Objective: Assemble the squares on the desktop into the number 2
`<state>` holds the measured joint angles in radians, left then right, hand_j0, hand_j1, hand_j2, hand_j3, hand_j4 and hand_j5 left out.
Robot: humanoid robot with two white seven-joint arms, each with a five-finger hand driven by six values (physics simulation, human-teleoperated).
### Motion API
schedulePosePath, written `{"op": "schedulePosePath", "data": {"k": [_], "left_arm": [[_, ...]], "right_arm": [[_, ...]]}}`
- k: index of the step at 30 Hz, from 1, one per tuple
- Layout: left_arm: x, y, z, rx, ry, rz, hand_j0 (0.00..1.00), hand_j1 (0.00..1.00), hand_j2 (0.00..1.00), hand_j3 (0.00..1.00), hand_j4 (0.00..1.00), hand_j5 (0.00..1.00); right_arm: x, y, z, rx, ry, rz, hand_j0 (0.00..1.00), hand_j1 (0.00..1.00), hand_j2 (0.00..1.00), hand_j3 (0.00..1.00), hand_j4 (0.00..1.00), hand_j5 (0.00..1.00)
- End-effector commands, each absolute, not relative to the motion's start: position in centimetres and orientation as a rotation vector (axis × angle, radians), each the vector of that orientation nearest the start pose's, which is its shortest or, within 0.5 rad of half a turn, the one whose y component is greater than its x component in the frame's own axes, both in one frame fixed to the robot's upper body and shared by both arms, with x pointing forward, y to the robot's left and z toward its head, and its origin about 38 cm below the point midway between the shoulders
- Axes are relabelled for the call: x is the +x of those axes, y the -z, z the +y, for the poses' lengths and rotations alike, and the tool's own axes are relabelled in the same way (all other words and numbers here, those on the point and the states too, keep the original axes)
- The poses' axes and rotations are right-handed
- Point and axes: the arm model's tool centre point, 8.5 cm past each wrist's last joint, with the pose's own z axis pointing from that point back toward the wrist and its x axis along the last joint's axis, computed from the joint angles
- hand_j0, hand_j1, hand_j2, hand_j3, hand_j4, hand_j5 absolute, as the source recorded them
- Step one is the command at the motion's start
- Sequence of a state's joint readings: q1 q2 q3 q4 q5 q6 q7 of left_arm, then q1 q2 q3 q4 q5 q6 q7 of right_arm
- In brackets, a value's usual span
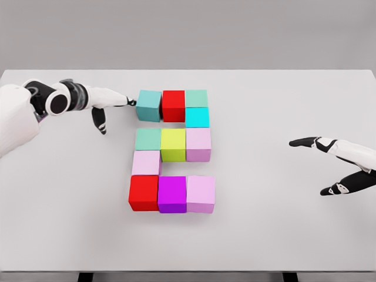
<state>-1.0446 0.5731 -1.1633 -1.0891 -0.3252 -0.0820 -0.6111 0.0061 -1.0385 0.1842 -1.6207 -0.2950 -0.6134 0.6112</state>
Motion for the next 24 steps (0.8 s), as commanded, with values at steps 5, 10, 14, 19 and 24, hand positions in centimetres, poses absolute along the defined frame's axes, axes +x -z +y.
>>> {"op": "schedulePosePath", "data": {"k": [5, 10, 14, 19, 24], "left_arm": [[52.5, -17.0, 25.2, 0.456, 1.931, -0.851, 1.0, 1.0, 1.0, 1.0, 1.0, 1.0], [52.1, -17.1, 26.1, 0.446, 1.957, -0.856, 1.0, 1.0, 1.0, 1.0, 1.0, 1.0], [51.9, -16.9, 26.5, 0.44, 1.963, -0.851, 1.0, 1.0, 1.0, 1.0, 1.0, 1.0], [51.9, -17.0, 26.4, 0.442, 1.964, -0.853, 1.0, 1.0, 1.0, 1.0, 1.0, 1.0], [51.8, -17.1, 26.0, 0.438, 1.972, -0.865, 1.0, 1.0, 1.0, 1.0, 1.0, 1.0]], "right_arm": [[32.1, -19.6, -39.2, 0.093, -1.495, -1.555, 1.0, 1.0, 1.0, 1.0, 1.0, 1.0], [32.1, -19.6, -39.2, 0.095, -1.493, -1.557, 1.0, 1.0, 1.0, 1.0, 1.0, 1.0], [32.1, -19.6, -39.2, 0.095, -1.493, -1.557, 1.0, 1.0, 1.0, 1.0, 1.0, 1.0], [32.1, -19.6, -39.2, 0.094, -1.494, -1.556, 1.0, 1.0, 1.0, 1.0, 1.0, 1.0], [32.1, -19.5, -39.2, 0.096, -1.492, -1.556, 1.0, 1.0, 1.0, 1.0, 1.0, 1.0]]}}
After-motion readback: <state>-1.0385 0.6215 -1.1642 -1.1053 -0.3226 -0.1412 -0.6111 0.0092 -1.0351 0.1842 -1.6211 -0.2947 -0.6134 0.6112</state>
